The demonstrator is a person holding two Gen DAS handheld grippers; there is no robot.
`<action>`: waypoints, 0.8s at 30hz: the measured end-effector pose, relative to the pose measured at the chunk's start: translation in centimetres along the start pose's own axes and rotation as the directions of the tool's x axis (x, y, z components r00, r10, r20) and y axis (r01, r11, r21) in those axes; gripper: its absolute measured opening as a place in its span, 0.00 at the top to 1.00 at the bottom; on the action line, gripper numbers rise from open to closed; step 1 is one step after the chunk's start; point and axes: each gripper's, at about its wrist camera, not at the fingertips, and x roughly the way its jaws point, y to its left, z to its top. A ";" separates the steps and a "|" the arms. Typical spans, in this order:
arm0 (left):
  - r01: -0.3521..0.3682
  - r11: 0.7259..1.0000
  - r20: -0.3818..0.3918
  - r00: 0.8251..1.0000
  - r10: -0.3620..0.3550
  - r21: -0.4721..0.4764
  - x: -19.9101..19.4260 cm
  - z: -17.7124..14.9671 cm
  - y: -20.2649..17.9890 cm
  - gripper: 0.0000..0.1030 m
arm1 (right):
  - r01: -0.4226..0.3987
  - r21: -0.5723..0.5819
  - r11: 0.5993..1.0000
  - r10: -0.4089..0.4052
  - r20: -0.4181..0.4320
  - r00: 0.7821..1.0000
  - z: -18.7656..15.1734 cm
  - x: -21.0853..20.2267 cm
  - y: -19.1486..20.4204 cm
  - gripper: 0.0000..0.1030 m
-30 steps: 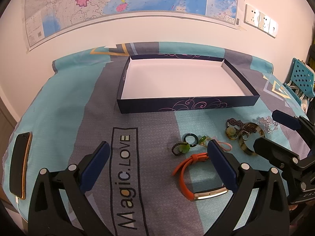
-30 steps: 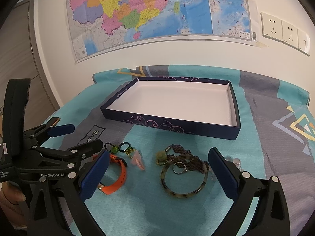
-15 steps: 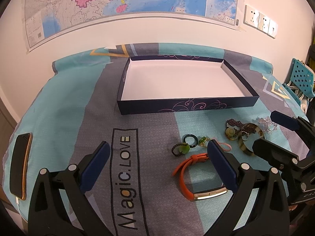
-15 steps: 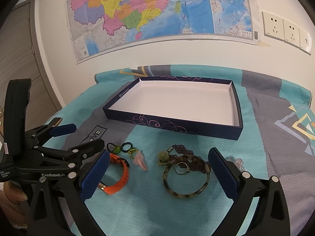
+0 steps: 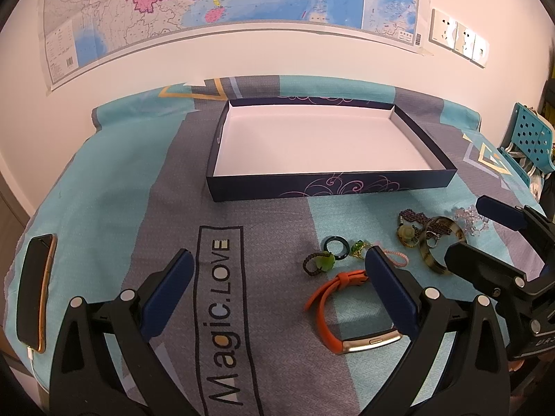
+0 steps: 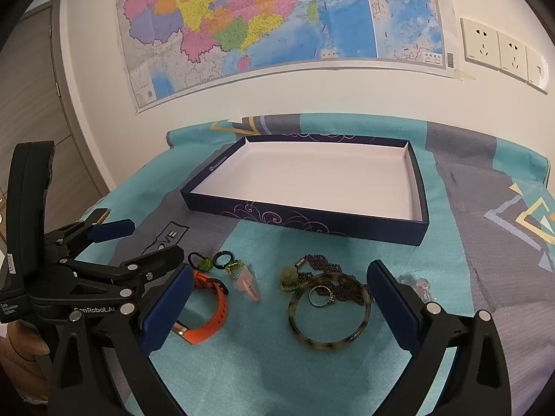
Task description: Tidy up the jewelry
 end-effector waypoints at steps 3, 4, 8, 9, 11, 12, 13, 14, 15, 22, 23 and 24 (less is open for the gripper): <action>0.001 1.000 -0.002 1.000 -0.001 -0.001 0.1 -0.1 0.0 0.06 | 0.000 0.000 1.000 0.000 -0.001 1.000 0.0 0.0 -0.1 0.06; 0.002 1.000 -0.002 1.000 -0.002 -0.001 0.1 -0.1 0.0 0.06 | -0.001 0.002 1.000 0.001 -0.002 1.000 -0.1 0.0 -0.1 0.06; 0.004 1.000 -0.005 1.000 -0.004 -0.001 0.2 -0.2 0.1 0.06 | -0.006 0.002 1.000 0.006 -0.003 1.000 -0.1 0.1 -0.1 0.06; 0.004 1.000 -0.005 1.000 -0.004 -0.001 0.2 -0.2 0.1 0.06 | -0.006 0.003 1.000 0.006 -0.004 1.000 -0.1 0.1 -0.1 0.06; 0.004 1.000 -0.005 1.000 -0.004 0.000 0.2 -0.2 0.0 0.06 | -0.006 0.003 1.000 0.006 -0.005 1.000 -0.2 0.1 -0.1 0.06; 0.005 1.000 -0.004 1.000 -0.005 0.000 0.1 -0.3 0.1 0.05 | -0.007 0.003 1.000 0.007 -0.004 1.000 -0.2 0.1 0.0 0.06; 0.005 1.000 -0.004 1.000 -0.005 0.001 0.1 -0.3 0.1 0.05 | -0.008 0.002 1.000 0.008 -0.005 1.000 -0.2 0.1 -0.1 0.06; 0.005 1.000 -0.004 1.000 -0.005 0.001 0.1 -0.3 0.1 0.05 | -0.009 0.003 1.000 0.009 -0.005 1.000 -0.2 0.1 -0.1 0.06; 0.006 1.000 -0.005 1.000 -0.006 0.000 0.1 -0.3 0.1 0.06 | -0.010 0.003 1.000 0.010 -0.005 1.000 -0.2 0.1 -0.1 0.06; 0.008 1.000 -0.009 1.000 -0.008 0.001 0.2 -0.4 0.0 0.06 | -0.011 0.008 1.000 0.011 -0.007 1.000 -0.2 0.2 0.0 0.06; 0.009 1.000 -0.009 1.000 -0.009 0.000 0.2 -0.3 0.0 0.06 | -0.013 0.008 1.000 0.013 -0.007 1.000 -0.3 0.2 0.0 0.06; 0.009 1.000 -0.009 1.000 -0.009 -0.001 0.2 -0.4 0.0 0.05 | -0.013 0.007 1.000 0.013 -0.008 1.000 -0.3 0.2 0.1 0.06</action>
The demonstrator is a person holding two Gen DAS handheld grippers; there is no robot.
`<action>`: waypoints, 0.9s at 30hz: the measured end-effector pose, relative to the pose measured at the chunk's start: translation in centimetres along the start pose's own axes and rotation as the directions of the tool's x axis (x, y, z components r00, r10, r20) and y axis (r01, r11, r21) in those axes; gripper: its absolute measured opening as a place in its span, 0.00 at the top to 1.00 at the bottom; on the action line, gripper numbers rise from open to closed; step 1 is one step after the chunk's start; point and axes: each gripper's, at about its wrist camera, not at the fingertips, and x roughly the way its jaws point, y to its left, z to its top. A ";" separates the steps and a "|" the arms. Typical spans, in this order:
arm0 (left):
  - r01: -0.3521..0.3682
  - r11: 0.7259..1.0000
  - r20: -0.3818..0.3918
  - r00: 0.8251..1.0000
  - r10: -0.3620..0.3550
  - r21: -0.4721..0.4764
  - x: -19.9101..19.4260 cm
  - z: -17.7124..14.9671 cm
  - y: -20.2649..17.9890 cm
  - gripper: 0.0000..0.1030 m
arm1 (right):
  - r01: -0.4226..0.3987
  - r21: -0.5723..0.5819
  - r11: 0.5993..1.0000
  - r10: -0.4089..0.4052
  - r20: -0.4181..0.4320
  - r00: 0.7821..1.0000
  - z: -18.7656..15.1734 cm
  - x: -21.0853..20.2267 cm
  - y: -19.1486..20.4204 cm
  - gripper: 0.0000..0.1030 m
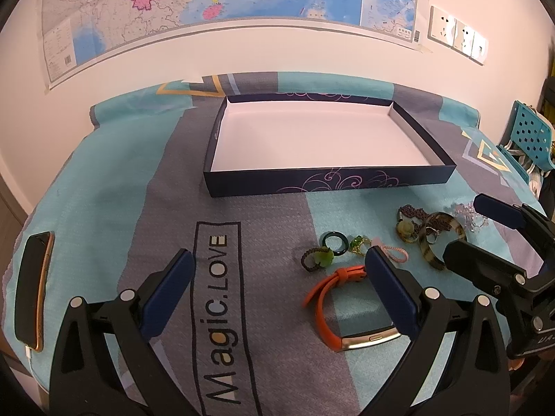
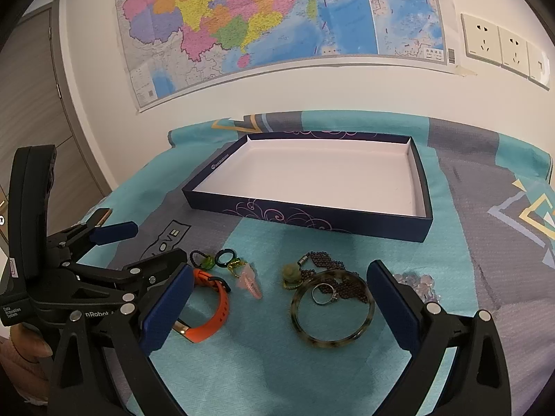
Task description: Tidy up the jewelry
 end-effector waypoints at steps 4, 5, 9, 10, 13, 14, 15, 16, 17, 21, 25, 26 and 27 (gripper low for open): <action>0.000 1.000 0.000 1.000 0.000 0.001 0.0 0.0 0.0 0.06 | 0.001 0.000 1.000 -0.001 -0.001 1.000 0.0 0.0 0.0 0.06; -0.001 1.000 0.000 1.000 0.001 0.002 0.0 0.0 0.0 0.06 | 0.001 0.000 1.000 -0.001 0.000 1.000 0.0 0.0 0.0 0.06; 0.000 1.000 0.000 1.000 0.000 0.003 0.0 0.0 0.0 0.06 | 0.000 0.000 1.000 0.000 -0.002 1.000 0.0 0.0 -0.1 0.06; 0.000 1.000 0.000 1.000 0.000 0.004 0.0 0.0 -0.1 0.06 | 0.001 -0.001 1.000 -0.001 -0.002 1.000 0.0 0.0 0.0 0.06; 0.004 1.000 0.001 1.000 -0.004 0.007 0.0 -0.2 -0.1 0.06 | 0.000 0.000 1.000 0.000 -0.002 1.000 0.0 0.0 -0.1 0.06; 0.006 1.000 0.001 1.000 -0.006 0.008 0.0 -0.2 -0.2 0.06 | 0.001 0.000 1.000 -0.001 0.000 1.000 0.0 0.0 -0.1 0.06; 0.008 1.000 0.001 1.000 -0.008 0.010 0.0 -0.3 -0.2 0.06 | 0.001 0.000 1.000 -0.001 0.000 1.000 0.0 0.0 -0.1 0.06; 0.011 1.000 0.000 1.000 -0.011 0.012 0.0 -0.3 -0.2 0.06 | 0.000 0.000 1.000 0.000 -0.001 1.000 0.0 0.0 -0.1 0.06; 0.014 1.000 -0.001 1.000 -0.014 0.014 0.0 -0.4 -0.2 0.06 | 0.002 0.000 1.000 -0.002 -0.001 1.000 0.0 0.0 -0.1 0.06; 0.033 0.999 -0.014 0.999 -0.033 0.031 0.1 -0.6 -0.3 0.05 | 0.003 0.008 1.000 -0.003 -0.009 1.000 0.0 -0.1 -0.3 0.07; 0.067 0.997 -0.029 0.997 -0.066 0.047 0.3 -0.9 -0.3 0.05 | 0.033 0.016 0.999 -0.033 -0.034 0.999 -0.4 -0.5 -1.2 0.14; 0.075 0.996 -0.032 0.997 -0.073 0.048 0.4 -1.0 -0.2 0.05 | 0.039 0.022 0.999 -0.038 -0.041 0.998 -0.5 -0.6 -1.6 0.16; 0.079 0.996 -0.034 0.996 -0.077 0.050 0.4 -1.0 -0.2 0.06 | 0.043 0.032 0.999 -0.041 -0.050 0.998 -0.7 -0.6 -2.1 0.18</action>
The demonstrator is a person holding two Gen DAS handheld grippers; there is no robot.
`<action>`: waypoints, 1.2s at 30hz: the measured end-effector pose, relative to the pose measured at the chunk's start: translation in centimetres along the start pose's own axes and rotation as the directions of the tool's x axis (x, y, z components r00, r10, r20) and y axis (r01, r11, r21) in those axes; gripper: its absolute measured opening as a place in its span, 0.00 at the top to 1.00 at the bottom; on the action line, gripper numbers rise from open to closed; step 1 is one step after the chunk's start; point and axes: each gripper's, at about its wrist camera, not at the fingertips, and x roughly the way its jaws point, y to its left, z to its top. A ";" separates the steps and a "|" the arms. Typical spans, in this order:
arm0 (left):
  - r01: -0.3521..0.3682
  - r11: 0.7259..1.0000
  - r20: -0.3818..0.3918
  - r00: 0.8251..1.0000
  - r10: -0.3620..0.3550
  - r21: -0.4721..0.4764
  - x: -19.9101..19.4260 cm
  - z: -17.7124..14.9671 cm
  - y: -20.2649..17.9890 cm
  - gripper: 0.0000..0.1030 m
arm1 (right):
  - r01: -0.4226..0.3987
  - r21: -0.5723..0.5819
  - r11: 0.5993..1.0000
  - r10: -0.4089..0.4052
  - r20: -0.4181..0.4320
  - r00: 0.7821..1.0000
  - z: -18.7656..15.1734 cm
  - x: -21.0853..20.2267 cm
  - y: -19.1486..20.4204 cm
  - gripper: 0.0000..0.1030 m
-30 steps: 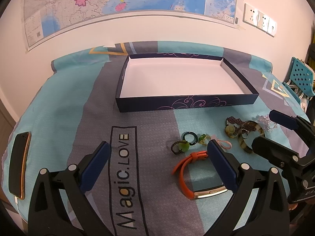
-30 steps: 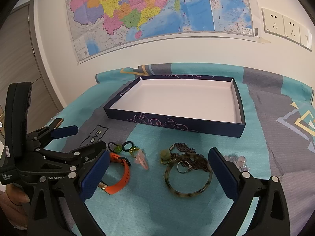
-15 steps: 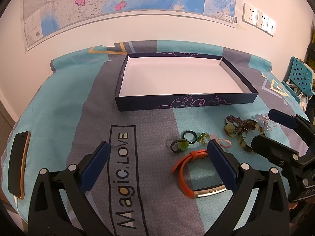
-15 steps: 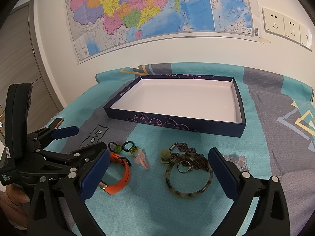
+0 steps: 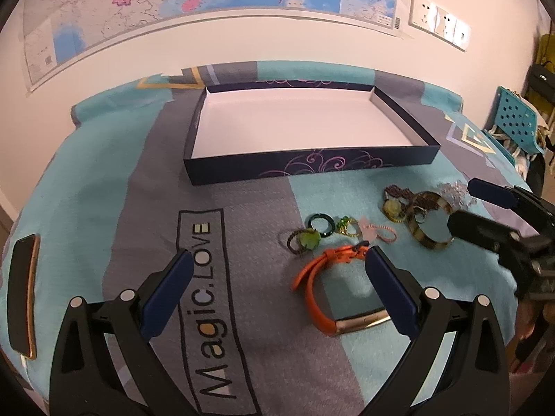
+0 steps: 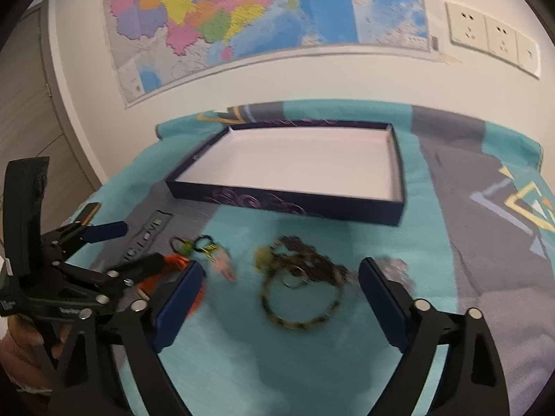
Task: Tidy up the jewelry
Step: 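Grasp the tortoiseshell bangle with the right tool while the left tool approaches the orange watch band, then grasp the orange watch band with the left tool while the right tool lifts the bangle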
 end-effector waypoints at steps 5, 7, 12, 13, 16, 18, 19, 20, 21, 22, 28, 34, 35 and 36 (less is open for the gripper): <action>0.036 0.999 -0.022 0.999 -0.036 0.020 0.2 -0.5 0.2 0.10 | -0.011 0.069 0.998 0.015 -0.058 0.998 -1.1 0.5 -2.1 0.41; 0.055 0.998 -0.035 0.998 -0.054 0.028 0.4 -0.8 0.1 0.17 | -0.022 0.083 0.996 0.028 -0.077 0.997 -1.5 0.7 -2.5 0.49; 0.116 0.992 -0.062 0.992 -0.114 0.039 0.5 -1.5 -0.1 0.33 | -0.030 0.097 0.995 0.039 -0.095 0.995 -1.6 1.0 -2.9 0.60; 0.124 0.991 -0.065 0.991 -0.121 0.042 0.5 -1.5 -0.1 0.35 | -0.036 0.103 0.994 0.047 -0.107 0.993 -1.6 1.2 -3.1 0.62; 0.157 0.986 -0.077 0.985 -0.153 0.047 0.5 -1.4 -0.3 0.43 | -0.051 0.127 0.991 0.066 -0.113 0.991 -1.4 1.6 -3.6 0.67; 0.171 0.984 -0.083 0.983 -0.166 0.057 0.6 -1.3 -0.5 0.50 | -0.050 0.128 0.991 0.065 -0.115 0.991 -1.2 1.8 -3.7 0.72; 0.171 0.983 -0.086 0.983 -0.165 0.065 0.7 -1.1 -0.5 0.50 | -0.046 0.129 0.991 0.061 -0.118 0.991 -1.2 1.9 -3.7 0.73; 0.175 0.982 -0.088 0.982 -0.168 0.072 0.8 -1.1 -0.6 0.50 | -0.045 0.129 0.991 0.060 -0.120 0.991 -1.1 2.0 -3.8 0.76; 0.182 0.980 -0.092 0.980 -0.175 0.080 0.8 -0.9 -0.6 0.51 | -0.040 0.131 0.991 0.056 -0.122 0.991 -1.0 2.1 -3.9 0.80; 0.184 0.979 -0.093 0.980 -0.176 0.085 0.8 -0.8 -0.6 0.52 | -0.037 0.130 0.991 0.053 -0.126 0.991 -1.0 2.2 -4.0 0.81; 0.221 0.968 -0.137 0.969 -0.205 0.120 1.5 -0.6 -0.8 0.78 | -0.023 0.094 0.995 0.037 -0.141 0.989 -0.5 2.6 -4.1 0.90; 0.217 0.967 -0.157 0.968 -0.195 0.136 1.8 -0.8 -0.9 0.81 | -0.002 0.025 1.000 0.006 -0.160 0.987 -0.2 2.9 -3.5 0.91; 0.212 0.968 -0.156 0.969 -0.191 0.137 1.8 -0.8 -0.9 0.85 | 0.002 0.015 1.000 0.000 -0.159 0.987 -0.1 3.0 -3.4 0.93; 0.206 0.969 -0.154 0.971 -0.185 0.139 1.8 -0.8 -1.0 0.88 | 0.003 0.011 1.000 -0.002 -0.159 0.987 -0.1 3.0 -3.4 0.94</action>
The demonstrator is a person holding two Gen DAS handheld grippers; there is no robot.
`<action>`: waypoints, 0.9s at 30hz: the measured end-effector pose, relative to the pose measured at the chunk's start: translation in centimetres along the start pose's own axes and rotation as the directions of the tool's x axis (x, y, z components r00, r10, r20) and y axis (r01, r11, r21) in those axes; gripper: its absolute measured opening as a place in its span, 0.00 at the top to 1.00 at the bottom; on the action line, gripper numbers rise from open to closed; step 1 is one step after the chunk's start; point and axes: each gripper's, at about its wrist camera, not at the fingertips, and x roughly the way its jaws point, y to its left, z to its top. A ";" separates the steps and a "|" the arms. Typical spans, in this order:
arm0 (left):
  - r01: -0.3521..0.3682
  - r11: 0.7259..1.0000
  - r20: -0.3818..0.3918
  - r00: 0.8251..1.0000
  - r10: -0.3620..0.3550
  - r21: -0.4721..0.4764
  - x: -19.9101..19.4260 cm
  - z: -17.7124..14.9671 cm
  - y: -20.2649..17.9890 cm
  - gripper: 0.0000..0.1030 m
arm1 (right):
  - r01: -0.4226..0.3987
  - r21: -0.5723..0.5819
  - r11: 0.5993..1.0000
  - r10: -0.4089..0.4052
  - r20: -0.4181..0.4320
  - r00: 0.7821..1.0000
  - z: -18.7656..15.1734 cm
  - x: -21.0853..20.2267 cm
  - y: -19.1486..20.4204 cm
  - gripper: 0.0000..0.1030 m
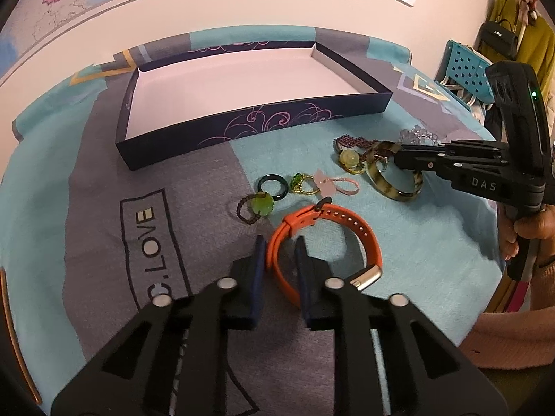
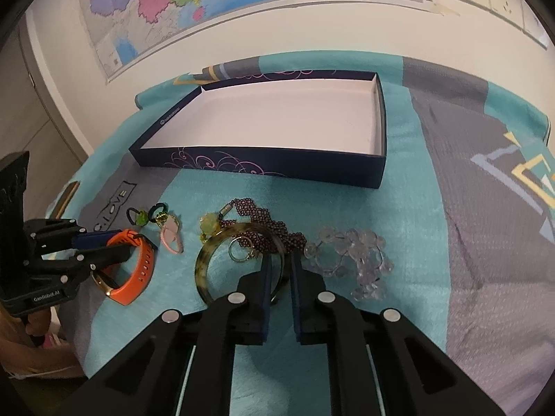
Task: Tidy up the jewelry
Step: 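Grasp the orange watch band with the left tool while the right tool lifts the bangle, then lower the bangle and watch band into the box tray and open both tools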
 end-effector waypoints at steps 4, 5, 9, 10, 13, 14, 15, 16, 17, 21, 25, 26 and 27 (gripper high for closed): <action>0.000 1.000 0.006 1.000 0.000 -0.018 -0.2 0.1 0.2 0.90 | -0.014 -0.010 1.000 0.014 0.003 1.000 0.2 -0.2 0.0 0.94; 0.002 1.000 0.010 1.000 -0.001 -0.024 -0.3 0.1 0.3 0.90 | -0.020 -0.009 1.000 0.020 0.010 1.000 0.4 -0.4 -0.1 0.94; 0.034 0.999 0.032 0.999 -0.033 -0.039 -1.0 0.5 0.7 0.90 | -0.039 0.003 0.999 0.039 0.042 0.998 1.1 -1.5 -0.4 0.94; 0.041 0.998 0.035 0.999 -0.040 -0.043 -1.2 0.6 0.9 0.90 | -0.039 0.005 0.999 0.038 0.051 0.998 1.4 -1.8 -0.5 0.94; 0.046 0.998 0.059 0.997 -0.043 -0.047 -1.8 1.4 1.4 0.90 | -0.062 0.011 0.998 0.061 0.074 0.995 2.3 -2.3 -0.8 0.94; 0.050 0.997 0.067 0.997 -0.046 -0.050 -1.9 1.7 1.5 0.90 | -0.066 0.010 0.998 0.065 0.080 0.995 2.7 -2.4 -0.8 0.94; 0.062 0.997 0.081 0.995 -0.057 -0.056 -2.2 2.3 1.9 0.90 | -0.066 0.007 0.998 0.065 0.086 0.994 3.1 -2.4 -0.8 0.94; 0.064 0.996 0.089 0.994 -0.059 -0.061 -2.3 2.7 2.1 0.90 | -0.064 0.004 0.998 0.063 0.094 0.994 3.6 -2.5 -0.8 0.94; 0.060 0.996 0.098 0.994 -0.054 -0.062 -2.4 3.1 2.2 0.89 | -0.064 -0.001 0.998 0.064 0.098 0.993 4.0 -2.5 -0.7 0.94; 0.032 0.998 0.134 0.991 -0.025 -0.047 -2.5 6.0 2.9 0.89 | -0.059 -0.020 0.998 0.061 0.124 0.990 6.4 -2.2 -0.8 0.94; 0.025 0.997 0.153 0.988 -0.014 -0.071 -1.8 9.6 4.5 0.89 | -0.050 -0.013 0.999 0.051 0.145 0.988 9.4 -1.2 -1.5 0.94; 0.021 0.997 0.155 0.988 -0.009 -0.075 -1.6 10.3 4.8 0.89 | -0.044 -0.019 0.999 0.046 0.147 0.988 10.3 -0.8 -1.6 0.94; 0.015 0.997 0.157 0.988 -0.003 -0.080 -1.2 11.3 5.1 0.89 | -0.037 -0.018 0.999 0.040 0.148 0.988 11.2 -0.3 -1.7 0.94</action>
